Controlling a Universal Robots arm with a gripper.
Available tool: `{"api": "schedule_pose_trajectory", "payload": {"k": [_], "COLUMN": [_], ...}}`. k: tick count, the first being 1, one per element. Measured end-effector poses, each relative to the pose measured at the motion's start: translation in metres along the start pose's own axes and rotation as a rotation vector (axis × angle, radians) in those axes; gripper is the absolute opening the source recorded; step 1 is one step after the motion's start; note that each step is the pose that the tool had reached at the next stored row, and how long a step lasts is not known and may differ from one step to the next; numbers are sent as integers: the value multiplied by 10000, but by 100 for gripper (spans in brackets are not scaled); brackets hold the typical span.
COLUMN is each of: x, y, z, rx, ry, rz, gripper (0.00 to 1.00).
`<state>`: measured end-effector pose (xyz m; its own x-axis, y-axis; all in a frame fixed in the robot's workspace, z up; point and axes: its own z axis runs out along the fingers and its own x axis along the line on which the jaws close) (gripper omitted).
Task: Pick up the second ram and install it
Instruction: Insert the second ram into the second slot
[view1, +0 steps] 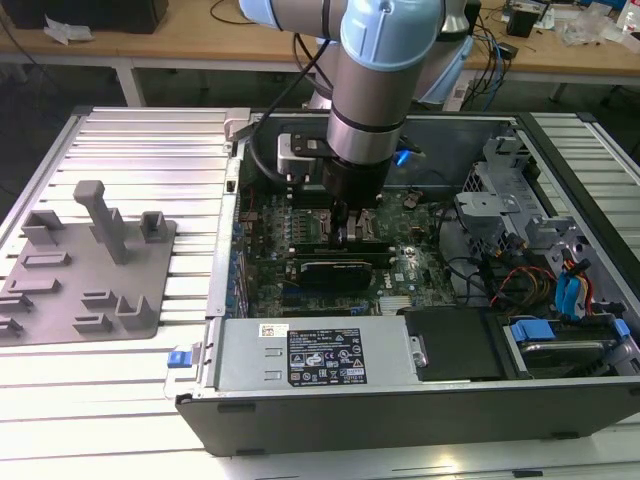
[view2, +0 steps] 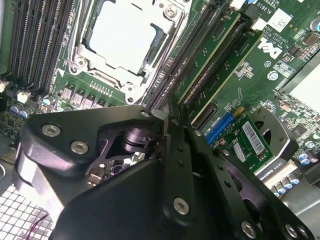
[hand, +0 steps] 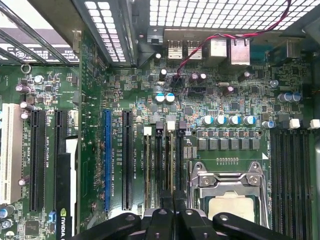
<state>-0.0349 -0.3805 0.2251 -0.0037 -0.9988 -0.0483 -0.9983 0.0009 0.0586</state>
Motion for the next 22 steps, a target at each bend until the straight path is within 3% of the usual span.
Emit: {"api": "schedule_pose_trajectory", "payload": {"k": [2, 3, 6, 9, 11, 13, 15, 18, 19, 22], "x": [-1, 0, -1, -11, -15, -15, -15, -16, -16, -16], "y": [0, 0, 1, 11, 16, -32, -172, -205, -215, -239], "z": [4, 4, -11, -196, -274, -277, -284, -286, -287, -289], "rx": [2, 2, 0, 4, 7, 8, 6, 6, 5, 6], "ry": [-7, -5, 0, -1, -1, -3, -4, -4, -3, -3], "rz": [0, 0, 1, 0, 0, 0, 0, -1, -1, 0], "gripper": [10, 16, 16, 16, 16, 16, 16, 15, 8, 8]}}
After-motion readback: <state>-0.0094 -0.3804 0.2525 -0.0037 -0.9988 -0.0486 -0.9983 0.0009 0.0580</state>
